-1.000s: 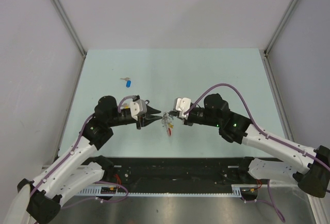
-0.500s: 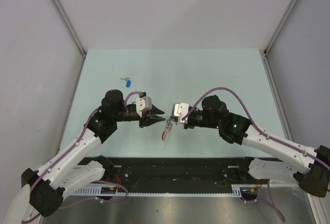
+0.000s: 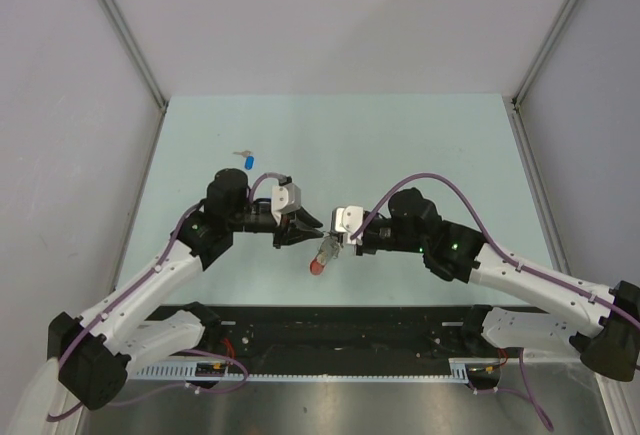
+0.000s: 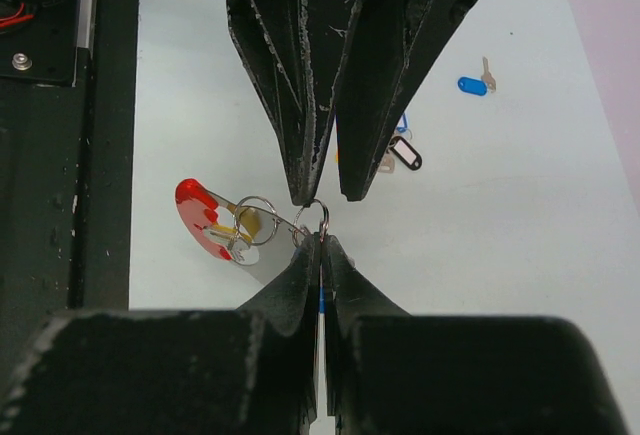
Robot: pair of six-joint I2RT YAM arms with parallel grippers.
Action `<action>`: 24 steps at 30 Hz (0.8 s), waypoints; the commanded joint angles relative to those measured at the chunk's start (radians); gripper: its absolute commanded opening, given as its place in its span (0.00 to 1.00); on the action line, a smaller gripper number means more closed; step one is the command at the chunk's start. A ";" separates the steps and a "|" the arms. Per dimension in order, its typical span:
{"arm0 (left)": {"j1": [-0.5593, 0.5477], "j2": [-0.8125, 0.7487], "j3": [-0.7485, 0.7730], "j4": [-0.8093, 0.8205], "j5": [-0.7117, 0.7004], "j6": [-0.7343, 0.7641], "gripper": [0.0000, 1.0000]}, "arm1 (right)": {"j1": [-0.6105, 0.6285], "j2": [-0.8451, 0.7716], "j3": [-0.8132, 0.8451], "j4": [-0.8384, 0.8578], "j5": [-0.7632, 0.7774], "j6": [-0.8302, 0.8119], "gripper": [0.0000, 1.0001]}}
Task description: Put the keys on the keyring
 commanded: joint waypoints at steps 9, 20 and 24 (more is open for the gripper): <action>-0.021 0.020 0.047 -0.049 0.007 0.033 0.25 | 0.028 -0.023 0.048 0.037 0.004 -0.018 0.00; -0.034 0.023 0.053 -0.069 -0.018 0.045 0.00 | 0.040 -0.030 0.050 0.033 0.019 -0.018 0.00; -0.035 0.000 0.047 -0.048 -0.070 0.018 0.00 | 0.043 -0.036 0.051 0.014 0.059 -0.010 0.00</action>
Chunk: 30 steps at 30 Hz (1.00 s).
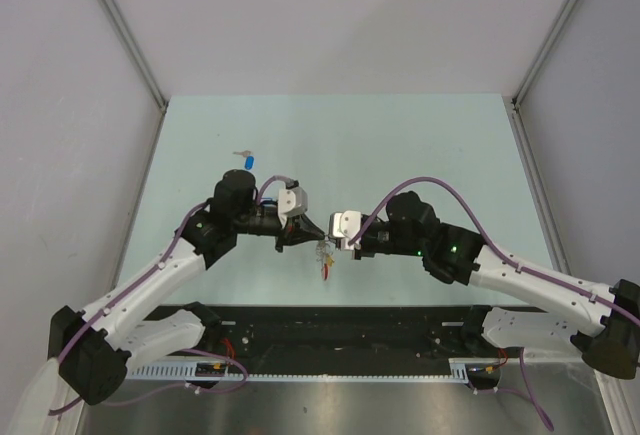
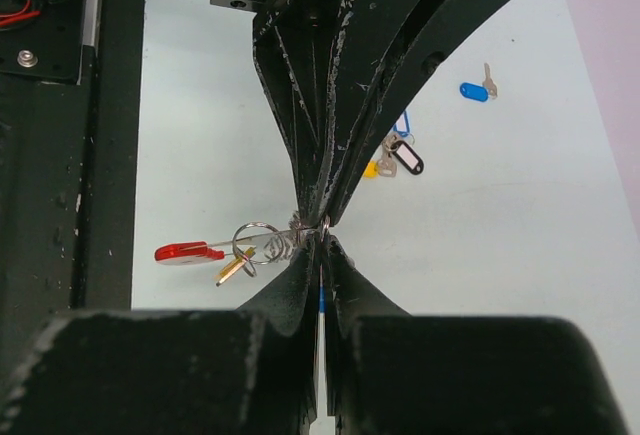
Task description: Put the keys on the keyring
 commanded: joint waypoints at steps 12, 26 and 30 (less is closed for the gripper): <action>-0.005 -0.169 -0.050 0.268 -0.321 -0.252 0.00 | 0.012 -0.039 0.039 -0.027 0.115 0.061 0.00; -0.005 -0.270 -0.199 0.529 -0.425 -0.477 0.00 | 0.043 0.011 0.013 0.076 0.120 0.106 0.00; -0.005 -0.287 -0.250 0.640 -0.446 -0.566 0.00 | 0.050 0.036 0.009 0.114 0.134 0.109 0.00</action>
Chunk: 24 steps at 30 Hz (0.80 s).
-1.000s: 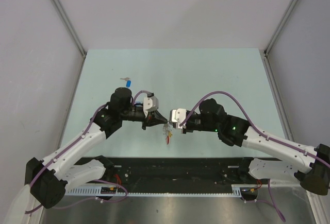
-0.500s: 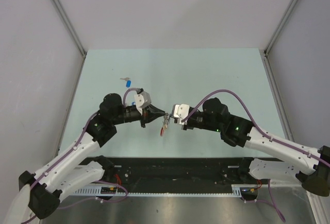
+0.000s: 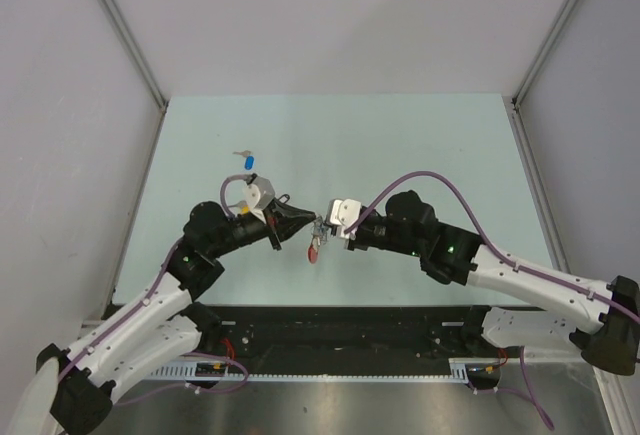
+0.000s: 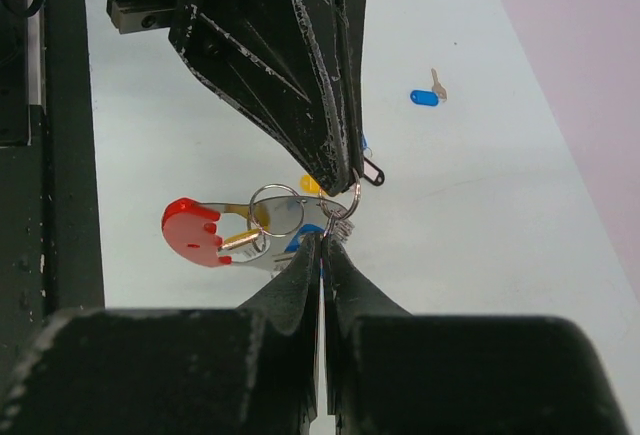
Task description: Put the keys on the keyring
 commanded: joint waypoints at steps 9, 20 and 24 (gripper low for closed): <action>0.012 -0.072 -0.107 0.286 -0.124 -0.186 0.00 | 0.028 0.021 -0.007 0.050 0.039 -0.020 0.00; 0.012 -0.152 -0.088 0.081 -0.118 -0.070 0.28 | 0.025 0.015 0.042 -0.045 -0.040 -0.111 0.00; 0.012 -0.129 -0.003 -0.044 -0.057 0.051 0.32 | 0.025 0.020 0.061 -0.083 -0.047 -0.126 0.00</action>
